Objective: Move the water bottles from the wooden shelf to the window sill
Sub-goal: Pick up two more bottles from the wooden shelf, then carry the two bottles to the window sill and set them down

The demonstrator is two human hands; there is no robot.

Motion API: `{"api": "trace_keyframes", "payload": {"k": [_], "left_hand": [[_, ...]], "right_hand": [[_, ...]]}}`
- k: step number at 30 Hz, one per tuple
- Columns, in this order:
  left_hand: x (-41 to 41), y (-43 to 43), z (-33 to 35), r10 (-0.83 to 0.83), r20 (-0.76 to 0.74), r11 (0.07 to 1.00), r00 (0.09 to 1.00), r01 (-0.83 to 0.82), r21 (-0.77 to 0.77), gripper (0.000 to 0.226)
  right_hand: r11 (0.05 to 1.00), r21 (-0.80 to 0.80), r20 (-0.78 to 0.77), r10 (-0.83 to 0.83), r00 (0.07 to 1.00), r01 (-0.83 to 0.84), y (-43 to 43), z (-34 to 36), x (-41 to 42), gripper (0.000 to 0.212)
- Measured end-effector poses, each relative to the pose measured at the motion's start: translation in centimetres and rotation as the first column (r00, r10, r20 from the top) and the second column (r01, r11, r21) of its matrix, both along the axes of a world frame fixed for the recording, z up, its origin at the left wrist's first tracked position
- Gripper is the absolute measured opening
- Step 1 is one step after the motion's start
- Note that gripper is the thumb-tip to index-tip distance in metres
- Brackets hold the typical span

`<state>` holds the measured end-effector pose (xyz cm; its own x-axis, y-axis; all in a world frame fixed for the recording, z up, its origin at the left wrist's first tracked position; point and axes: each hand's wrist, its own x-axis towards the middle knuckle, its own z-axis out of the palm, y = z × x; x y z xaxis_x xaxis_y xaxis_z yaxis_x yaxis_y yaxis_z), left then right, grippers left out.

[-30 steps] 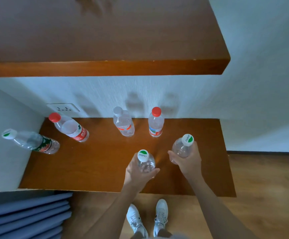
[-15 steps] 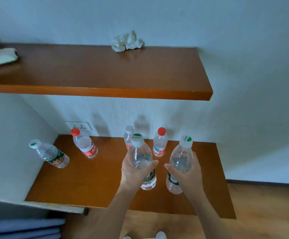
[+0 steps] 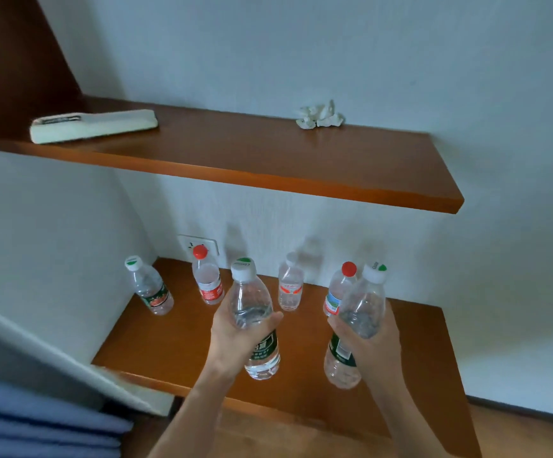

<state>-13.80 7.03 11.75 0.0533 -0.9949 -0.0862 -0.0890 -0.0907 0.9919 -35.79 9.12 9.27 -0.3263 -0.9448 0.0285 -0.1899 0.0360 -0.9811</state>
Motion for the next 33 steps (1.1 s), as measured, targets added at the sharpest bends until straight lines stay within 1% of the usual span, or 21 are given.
{"api": "trace_keyframes", "payload": {"k": [1, 2, 5, 7, 9, 10, 12, 13, 18, 20, 22, 24, 26, 30, 33], "left_hand": [[1.0, 0.6, -0.2, 0.033, 0.006, 0.999, 0.999, -0.033, 0.002, 0.088], [2.0, 1.2, -0.3, 0.07, 0.012, 0.998, 0.997, -0.07, -0.006, 0.089], [4.8, 3.5, -0.4, 0.195, 0.041, 0.98, 0.98, -0.193, -0.037, 0.08], [6.5, 5.2, -0.3, 0.282, 0.056, 0.959, 0.958, -0.28, -0.046, 0.073], [7.8, 7.0, 0.1, 0.382, 0.069, 0.924, 0.921, -0.379, -0.057, 0.061], [8.4, 7.9, 0.3, 0.437, 0.064, 0.899, 0.897, -0.433, -0.062, 0.059], [9.2, 9.9, 0.6, 0.542, 0.043, 0.84, 0.84, -0.539, -0.063, 0.065], [9.6, 11.0, 0.6, 0.59, 0.041, 0.807, 0.806, -0.587, -0.059, 0.068], [10.3, 16.9, 0.1, 0.779, 0.023, 0.627, 0.626, -0.778, -0.045, 0.067], [10.1, 19.5, -0.1, 0.844, 0.012, 0.537, 0.537, -0.843, -0.043, 0.065], [9.7, 22.2, -0.1, 0.899, 0.013, 0.438, 0.438, -0.898, -0.039, 0.058], [9.3, 25.0, 0.0, 0.938, 0.034, 0.347, 0.346, -0.937, -0.044, 0.048], [8.9, 27.8, 0.1, 0.966, 0.056, 0.257, 0.254, -0.964, -0.063, 0.043], [8.7, 33.2, 0.6, 0.995, 0.069, 0.076, 0.069, -0.992, -0.1, 0.042], [8.8, 36.7, 0.9, 0.995, 0.087, -0.041, -0.052, -0.991, -0.127, 0.044]], "right_hand": [[0.999, 0.005, -0.003, 0.036, 0.999, -0.036, 0.0, -0.3, 0.8, 0.06], [0.997, 0.01, 0.001, 0.079, 0.997, -0.079, -0.1, -0.5, 1.8, 0.063], [0.975, 0.002, 0.037, 0.22, 0.975, -0.22, -0.3, -1.0, 4.6, 0.073], [0.944, -0.029, 0.041, 0.328, 0.944, -0.327, -0.5, -1.1, 6.7, 0.07], [0.902, -0.06, 0.03, 0.429, 0.903, -0.427, -0.6, -0.7, 8.8, 0.069], [0.876, -0.072, 0.027, 0.48, 0.877, -0.478, -0.6, -0.5, 9.7, 0.067], [0.813, -0.073, 0.033, 0.581, 0.813, -0.578, -0.6, -0.1, 11.4, 0.063], [0.78, -0.073, 0.033, 0.624, 0.78, -0.621, -0.6, 0.0, 12.1, 0.062], [0.598, -0.124, 0.013, 0.799, 0.601, -0.792, 0.8, 0.1, 15.6, 0.063], [0.511, -0.118, 0.012, 0.858, 0.514, -0.851, 1.8, 0.0, 17.1, 0.06], [0.423, -0.097, 0.007, 0.905, 0.425, -0.901, 3.1, -0.1, 18.6, 0.058], [0.331, -0.087, 0.008, 0.943, 0.332, -0.94, 4.5, -0.2, 20.2, 0.058], [0.244, -0.084, 0.009, 0.97, 0.244, -0.966, 6.3, 0.0, 21.9, 0.058], [0.068, -0.092, 0.007, 0.998, 0.068, -0.993, 10.6, 0.4, 25.2, 0.058], [-0.049, -0.098, -0.009, 0.999, -0.048, -0.994, 13.5, 0.5, 27.7, 0.054]]}}
